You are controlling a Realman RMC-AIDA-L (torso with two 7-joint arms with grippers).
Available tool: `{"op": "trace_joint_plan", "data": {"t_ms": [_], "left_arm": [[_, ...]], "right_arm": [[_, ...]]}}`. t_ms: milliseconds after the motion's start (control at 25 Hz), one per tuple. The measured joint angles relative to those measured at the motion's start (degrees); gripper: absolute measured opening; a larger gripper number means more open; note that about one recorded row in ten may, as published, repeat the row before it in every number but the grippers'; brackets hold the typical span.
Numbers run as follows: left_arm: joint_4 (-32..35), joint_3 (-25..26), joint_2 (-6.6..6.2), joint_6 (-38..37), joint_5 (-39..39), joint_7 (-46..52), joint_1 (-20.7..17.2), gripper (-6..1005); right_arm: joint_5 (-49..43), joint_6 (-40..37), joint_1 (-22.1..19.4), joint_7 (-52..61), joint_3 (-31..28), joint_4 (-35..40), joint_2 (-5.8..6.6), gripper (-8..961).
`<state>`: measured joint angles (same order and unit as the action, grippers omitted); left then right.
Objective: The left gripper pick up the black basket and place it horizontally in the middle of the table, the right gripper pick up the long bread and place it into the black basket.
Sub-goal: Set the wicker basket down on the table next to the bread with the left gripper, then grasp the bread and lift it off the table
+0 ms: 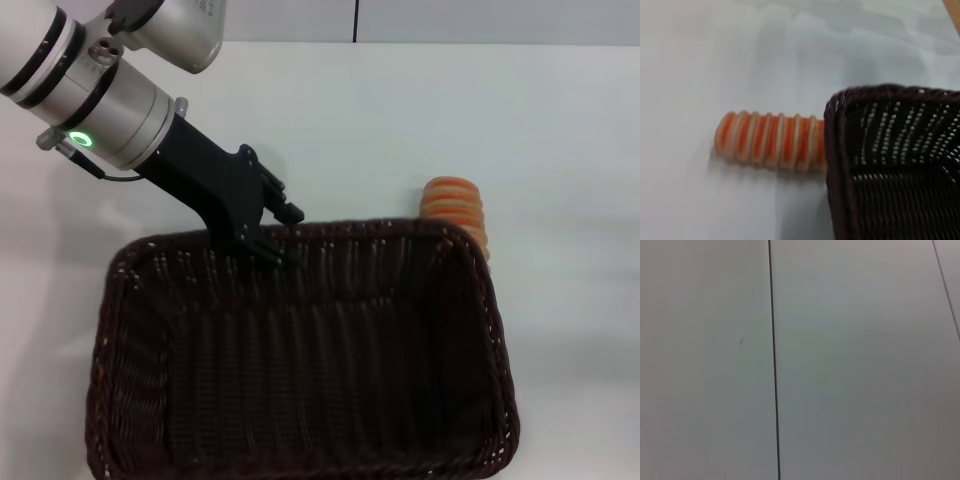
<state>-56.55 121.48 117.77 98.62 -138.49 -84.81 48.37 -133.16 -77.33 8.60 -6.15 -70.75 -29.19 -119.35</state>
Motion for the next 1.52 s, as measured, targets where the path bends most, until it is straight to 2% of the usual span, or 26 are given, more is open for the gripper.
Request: {"op": "trace_joint_plan", "data": {"t_ms": [240, 280, 320, 360, 480, 520, 600, 640, 680, 720, 760, 880, 920, 960, 1080, 1120, 1200, 1280, 1320, 1360, 1400, 1480, 1520], "left_arm": [[-2.62, 2.52, 0.01, -0.42, 3.55, -0.69, -0.43, 497], [-3.39, 4.06, -0.01, -0.65, 5.02, -0.70, -0.68, 539], [-5.04, 8.73, 0.01, -1.39, 9.17, -0.73, -1.46, 582], [-5.04, 8.73, 0.01, -1.39, 9.17, -0.73, -1.46, 582], [-6.60, 18.40, -0.05, -3.43, 18.19, -0.56, -3.60, 581], [-6.69, 23.26, -0.17, -5.58, 24.17, -0.26, -5.67, 581], [-6.68, 24.70, -0.18, -6.69, 26.38, -0.19, -6.79, 581], [-6.78, 25.71, -0.29, -9.55, 31.48, -0.14, -9.98, 581], [-6.78, 25.71, -0.29, -9.55, 31.48, -0.14, -9.98, 581], [-7.04, 25.81, -0.35, -11.57, 34.60, 0.06, -12.86, 581], [-7.04, 25.81, -0.35, -11.57, 34.60, 0.06, -12.86, 581], [-7.86, 25.94, -0.40, -14.11, 38.82, 0.71, -17.39, 580], [-8.09, 25.97, -0.47, -15.19, 40.78, 0.81, -19.71, 580], [-8.09, 25.97, -0.47, -15.19, 40.78, 0.81, -19.71, 580], [-8.21, 26.01, -1.00, -16.59, 43.29, 0.82, -22.88, 579], [-8.20, 26.12, -1.19, -17.38, 44.21, 0.83, -24.40, 579], [-8.16, 26.33, -1.21, -17.70, 44.54, 0.83, -24.89, 579], [-7.97, 27.41, -1.22, -18.18, 45.22, 0.71, -26.01, 579], [-7.78, 28.89, -1.10, -18.16, 45.45, 0.56, -26.61, 579], [-7.78, 28.89, -1.10, -18.16, 45.45, 0.56, -26.61, 578], [-7.72, 29.77, -0.96, -18.14, 45.67, 0.45, -26.79, 578], [-7.65, 31.24, -0.72, -18.17, 46.27, 0.32, -27.30, 578], [-7.57, 32.32, -0.55, -18.57, 46.67, 0.27, -27.66, 578]], "right_arm": [[0.00, -0.19, -0.24, 0.00, 0.72, 0.00, 0.00, 714], [0.00, -0.20, -0.27, 0.00, 1.05, 0.01, 0.00, 714], [0.00, 0.00, -0.27, 0.00, 1.83, -0.08, 0.00, 714], [0.00, 0.00, -0.27, 0.00, 1.83, -0.08, 0.00, 714], [0.00, 0.45, -0.28, 0.00, 4.10, -0.92, 0.14, 714], [0.00, 1.06, -0.64, 0.00, 6.35, -2.33, 0.21, 714], [0.00, 1.61, -0.93, 0.00, 7.32, -3.24, 0.24, 714], [0.00, 3.80, -1.87, 0.00, 9.46, -6.20, 0.42, 714], [0.00, 3.80, -1.87, 0.00, 9.46, -6.20, 0.42, 714], [-0.41, 7.20, -2.89, 0.00, 11.01, -10.07, 0.77, 714], [-0.41, 7.20, -2.89, 0.00, 11.01, -10.07, 0.77, 714], [-4.19, 14.73, -5.19, 0.00, 11.47, -17.52, 1.26, 714], [-7.13, 19.90, -6.97, 0.00, 11.05, -22.46, 1.45, 714], [-7.13, 19.90, -6.97, 0.00, 11.05, -22.46, 1.45, 714], [-10.28, 28.47, -9.82, 0.00, 10.14, -30.12, 1.99, 714], [-11.63, 35.44, -11.56, 0.00, 9.19, -35.97, 2.54, 714], [-12.00, 38.33, -12.24, 0.00, 8.68, -38.62, 2.82, 714], [-12.56, 46.69, -13.58, 0.00, 7.45, -44.27, 3.25, 714], [-12.75, 53.76, -14.49, 0.00, 5.96, -48.85, 3.35, 714], [-12.75, 53.76, -14.49, 0.00, 5.96, -48.85, 3.35, 714], [-12.81, 57.59, -14.82, 0.00, 5.10, -50.88, 3.33, 714], [-12.84, 66.28, -15.01, 0.00, 2.70, -55.08, 3.05, 714], [-12.85, 74.07, -14.54, 0.00, 0.39, -58.20, 2.76, 714]]}}
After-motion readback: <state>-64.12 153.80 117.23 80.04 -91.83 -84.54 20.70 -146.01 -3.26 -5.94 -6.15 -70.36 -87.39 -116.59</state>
